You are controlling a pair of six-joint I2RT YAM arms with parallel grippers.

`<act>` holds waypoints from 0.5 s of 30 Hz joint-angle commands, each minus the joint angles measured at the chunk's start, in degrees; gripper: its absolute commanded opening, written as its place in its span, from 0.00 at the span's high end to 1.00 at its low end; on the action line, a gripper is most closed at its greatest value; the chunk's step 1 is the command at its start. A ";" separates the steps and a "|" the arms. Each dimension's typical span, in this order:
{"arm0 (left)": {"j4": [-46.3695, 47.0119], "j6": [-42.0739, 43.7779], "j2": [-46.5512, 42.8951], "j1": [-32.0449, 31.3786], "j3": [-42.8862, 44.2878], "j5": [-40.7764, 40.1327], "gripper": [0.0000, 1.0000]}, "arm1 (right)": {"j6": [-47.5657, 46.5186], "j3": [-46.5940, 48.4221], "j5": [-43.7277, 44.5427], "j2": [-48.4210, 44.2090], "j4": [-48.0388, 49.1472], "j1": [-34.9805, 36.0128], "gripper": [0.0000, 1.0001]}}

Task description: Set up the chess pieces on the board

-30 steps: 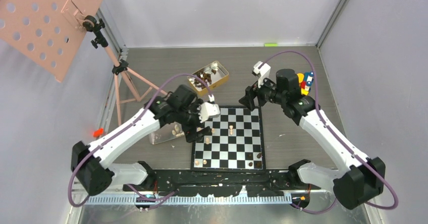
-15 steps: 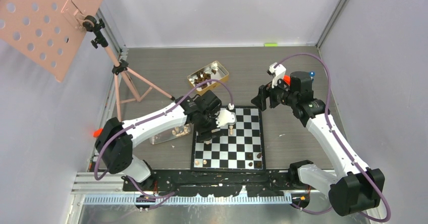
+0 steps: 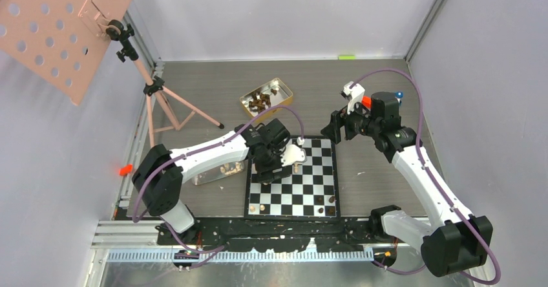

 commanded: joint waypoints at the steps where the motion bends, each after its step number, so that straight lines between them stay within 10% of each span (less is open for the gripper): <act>1: -0.79 -0.01 0.79 -0.33 2.21 0.72 0.30 | -0.97 0.32 -1.16 -0.92 0.70 -0.14 0.25; 15: -2.41 0.22 1.40 -0.33 1.82 1.18 0.45 | -1.37 0.13 -1.33 -0.41 0.75 -0.19 0.26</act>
